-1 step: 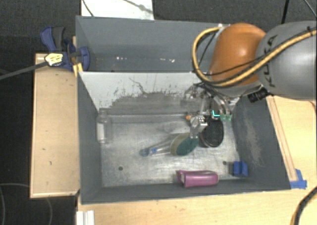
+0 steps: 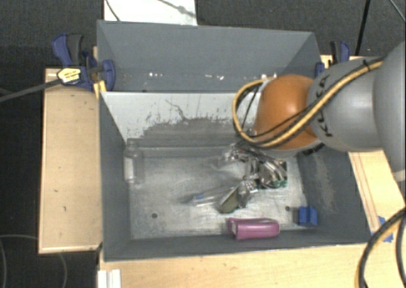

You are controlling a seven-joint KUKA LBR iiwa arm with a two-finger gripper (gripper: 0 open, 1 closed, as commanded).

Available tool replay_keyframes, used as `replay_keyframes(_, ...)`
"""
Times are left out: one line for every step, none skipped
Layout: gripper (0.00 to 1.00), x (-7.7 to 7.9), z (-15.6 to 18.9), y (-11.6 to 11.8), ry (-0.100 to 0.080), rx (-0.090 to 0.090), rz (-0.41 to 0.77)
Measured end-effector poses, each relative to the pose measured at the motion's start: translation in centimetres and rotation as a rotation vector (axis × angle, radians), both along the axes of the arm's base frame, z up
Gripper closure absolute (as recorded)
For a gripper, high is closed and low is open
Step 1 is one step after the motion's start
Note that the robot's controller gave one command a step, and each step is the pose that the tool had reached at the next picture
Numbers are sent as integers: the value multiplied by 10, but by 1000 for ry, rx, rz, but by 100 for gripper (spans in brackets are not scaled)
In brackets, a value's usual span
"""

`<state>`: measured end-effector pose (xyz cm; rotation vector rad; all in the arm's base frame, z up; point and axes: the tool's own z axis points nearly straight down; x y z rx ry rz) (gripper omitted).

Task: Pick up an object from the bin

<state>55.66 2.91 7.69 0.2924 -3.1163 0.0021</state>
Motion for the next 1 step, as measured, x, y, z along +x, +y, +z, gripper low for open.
replay_keyframes(100, 2, 2, 1, -9, 2, -3)
